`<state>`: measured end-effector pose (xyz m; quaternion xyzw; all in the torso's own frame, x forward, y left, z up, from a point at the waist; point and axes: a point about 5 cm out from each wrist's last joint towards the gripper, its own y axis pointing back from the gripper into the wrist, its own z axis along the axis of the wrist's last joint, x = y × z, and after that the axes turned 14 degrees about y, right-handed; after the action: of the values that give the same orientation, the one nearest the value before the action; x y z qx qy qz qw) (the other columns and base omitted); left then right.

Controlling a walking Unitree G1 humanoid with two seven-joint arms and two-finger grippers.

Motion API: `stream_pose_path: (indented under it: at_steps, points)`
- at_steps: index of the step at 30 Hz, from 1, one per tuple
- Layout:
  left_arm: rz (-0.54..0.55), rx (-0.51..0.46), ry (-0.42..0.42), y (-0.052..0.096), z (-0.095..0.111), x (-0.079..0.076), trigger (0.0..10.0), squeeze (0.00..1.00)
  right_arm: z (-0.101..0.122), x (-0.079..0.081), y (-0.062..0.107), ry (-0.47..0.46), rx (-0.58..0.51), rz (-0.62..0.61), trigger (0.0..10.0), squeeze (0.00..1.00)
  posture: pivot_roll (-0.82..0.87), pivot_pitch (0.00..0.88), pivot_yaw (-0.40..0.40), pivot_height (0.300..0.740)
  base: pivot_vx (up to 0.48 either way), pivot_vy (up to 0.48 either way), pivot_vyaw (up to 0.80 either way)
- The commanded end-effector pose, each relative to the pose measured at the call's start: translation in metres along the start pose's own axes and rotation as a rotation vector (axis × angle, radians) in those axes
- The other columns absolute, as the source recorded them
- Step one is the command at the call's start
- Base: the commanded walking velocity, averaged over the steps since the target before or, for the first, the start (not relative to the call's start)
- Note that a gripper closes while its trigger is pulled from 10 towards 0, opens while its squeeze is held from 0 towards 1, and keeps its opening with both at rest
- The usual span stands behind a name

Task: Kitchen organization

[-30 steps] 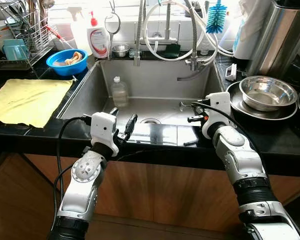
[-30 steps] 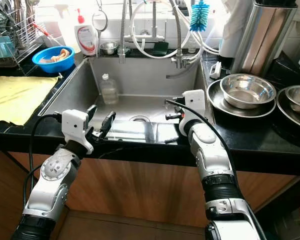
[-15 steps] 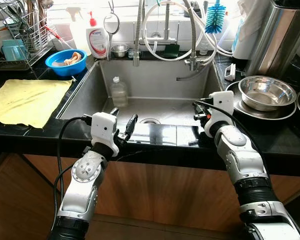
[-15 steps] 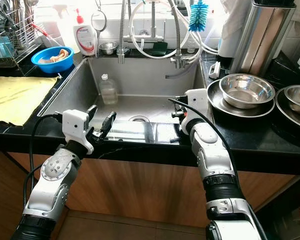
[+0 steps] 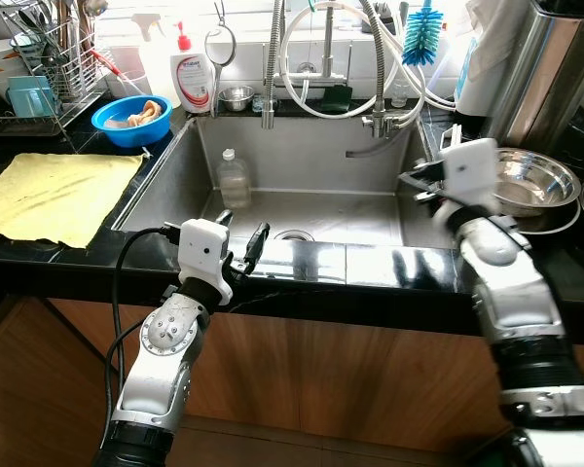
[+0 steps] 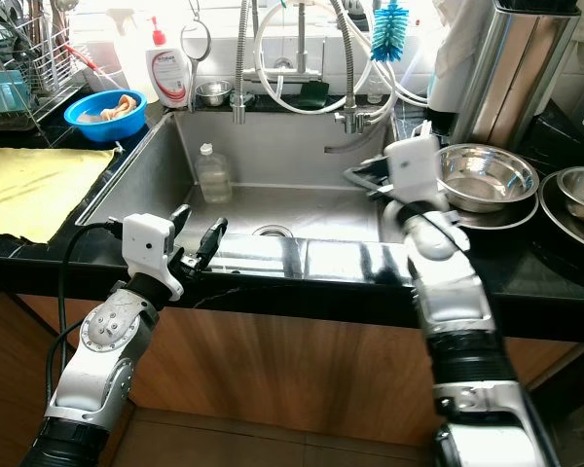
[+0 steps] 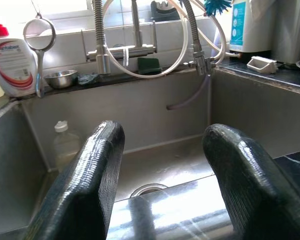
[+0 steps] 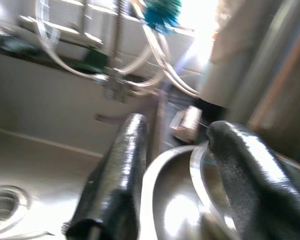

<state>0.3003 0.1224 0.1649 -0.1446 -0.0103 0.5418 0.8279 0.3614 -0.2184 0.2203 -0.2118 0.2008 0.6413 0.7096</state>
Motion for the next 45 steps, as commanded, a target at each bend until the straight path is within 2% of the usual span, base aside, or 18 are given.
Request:
stream_pose_path:
  at_steps: [1,6,7,15,27,36,45]
  points:
    - [0.000,0.003,-0.021,0.001,-0.001,0.001,10.0,0.00,-0.002,-0.008,0.000,0.010,0.028,-0.027,10.0,1.00,-0.02,0.000,0.037,0.740,0.000,0.000,0.00]
    - [0.001,0.003,-0.022,0.002,-0.001,0.002,10.0,0.00,-0.011,-0.020,-0.001,0.048,0.083,-0.042,10.0,0.99,-0.02,0.000,0.037,0.740,0.000,0.000,0.00]
    - [0.000,0.004,-0.023,0.002,-0.001,0.002,10.0,0.00,-0.013,-0.021,-0.001,0.065,0.098,-0.034,10.0,0.00,-0.02,0.000,0.036,0.740,0.000,0.000,0.00]
    - [-0.003,0.009,-0.023,0.001,-0.001,0.001,10.0,0.00,-0.022,-0.021,-0.004,0.049,0.174,0.010,10.0,0.00,-0.02,0.000,0.036,0.740,0.000,0.000,0.00]
    - [-0.004,0.012,-0.021,0.001,-0.002,0.001,10.0,0.00,-0.024,-0.032,-0.008,0.023,0.221,0.017,10.0,0.00,-0.02,0.000,0.036,0.740,0.000,0.000,0.00]
    - [-0.002,0.009,-0.022,0.000,-0.001,0.001,10.0,0.00,-0.028,-0.027,-0.012,0.007,0.244,0.079,10.0,0.00,-0.02,0.000,0.034,0.740,0.000,0.000,0.00]
    - [-0.001,0.008,-0.020,0.000,-0.001,0.001,10.0,0.00,-0.032,-0.028,-0.013,0.015,0.268,0.086,10.0,0.00,-0.02,0.000,0.032,0.740,0.000,0.000,0.00]
